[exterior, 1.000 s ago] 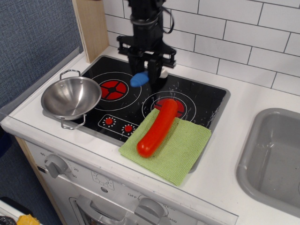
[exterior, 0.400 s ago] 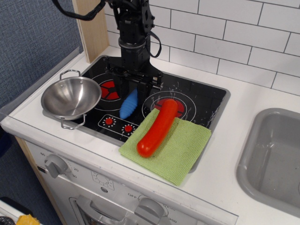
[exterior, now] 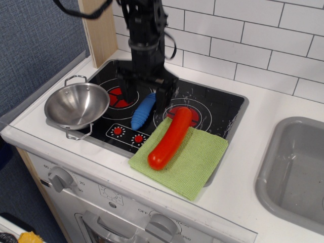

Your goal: Move the blue-handled spoon to the middle of the stove top.

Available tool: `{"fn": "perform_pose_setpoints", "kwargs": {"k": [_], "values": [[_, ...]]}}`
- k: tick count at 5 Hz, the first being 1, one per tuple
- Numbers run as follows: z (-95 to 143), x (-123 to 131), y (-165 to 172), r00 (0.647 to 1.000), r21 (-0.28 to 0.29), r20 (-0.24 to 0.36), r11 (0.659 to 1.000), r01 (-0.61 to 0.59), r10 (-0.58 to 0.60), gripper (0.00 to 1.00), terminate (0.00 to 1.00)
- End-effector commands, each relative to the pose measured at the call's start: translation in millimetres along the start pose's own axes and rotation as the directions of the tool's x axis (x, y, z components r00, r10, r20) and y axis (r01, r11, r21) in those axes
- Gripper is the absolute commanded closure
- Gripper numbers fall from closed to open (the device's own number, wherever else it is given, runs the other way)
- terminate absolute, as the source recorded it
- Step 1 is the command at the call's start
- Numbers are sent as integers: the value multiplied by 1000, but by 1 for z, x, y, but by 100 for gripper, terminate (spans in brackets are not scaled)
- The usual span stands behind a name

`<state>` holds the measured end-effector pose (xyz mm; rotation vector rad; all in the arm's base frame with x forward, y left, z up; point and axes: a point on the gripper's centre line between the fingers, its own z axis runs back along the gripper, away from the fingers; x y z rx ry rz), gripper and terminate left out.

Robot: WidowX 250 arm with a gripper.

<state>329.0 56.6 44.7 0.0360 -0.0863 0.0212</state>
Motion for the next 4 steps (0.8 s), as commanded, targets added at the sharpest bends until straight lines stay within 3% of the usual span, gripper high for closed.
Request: {"fn": "perform_pose_setpoints", "kwargs": {"k": [1, 3, 4], "values": [[50, -5, -8, 997, -17, 65, 998, 52, -51, 0, 0], [50, -5, -8, 997, -17, 65, 998, 52, -51, 0, 0], [50, -5, -8, 997, -17, 65, 998, 52, -51, 0, 100]]}}
